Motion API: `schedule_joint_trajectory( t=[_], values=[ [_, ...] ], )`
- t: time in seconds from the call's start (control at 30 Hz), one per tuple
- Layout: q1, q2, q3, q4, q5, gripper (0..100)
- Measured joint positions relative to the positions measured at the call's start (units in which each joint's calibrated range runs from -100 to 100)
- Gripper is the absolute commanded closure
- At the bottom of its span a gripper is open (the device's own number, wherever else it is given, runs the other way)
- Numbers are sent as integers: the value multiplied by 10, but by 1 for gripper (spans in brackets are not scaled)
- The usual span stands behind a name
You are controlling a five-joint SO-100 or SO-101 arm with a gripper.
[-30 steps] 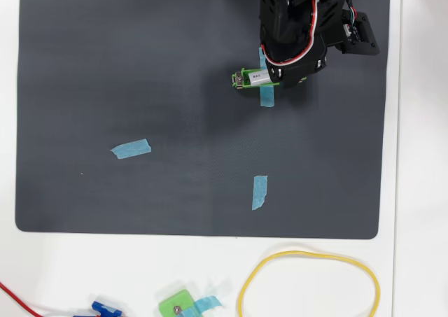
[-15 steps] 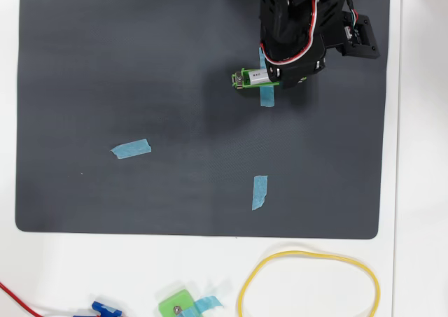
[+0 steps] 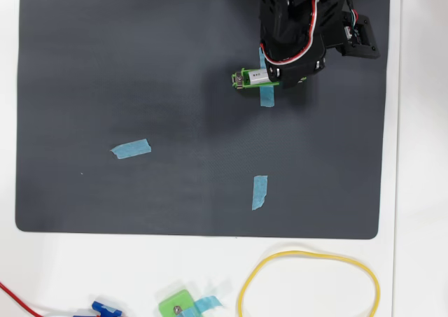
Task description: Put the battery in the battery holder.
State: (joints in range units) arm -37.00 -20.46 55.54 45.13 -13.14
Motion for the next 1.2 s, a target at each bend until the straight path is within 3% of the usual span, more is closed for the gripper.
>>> schedule_joint_trajectory(
  t=[1.2],
  values=[
    [13,0,0,0,0,100]
  ],
)
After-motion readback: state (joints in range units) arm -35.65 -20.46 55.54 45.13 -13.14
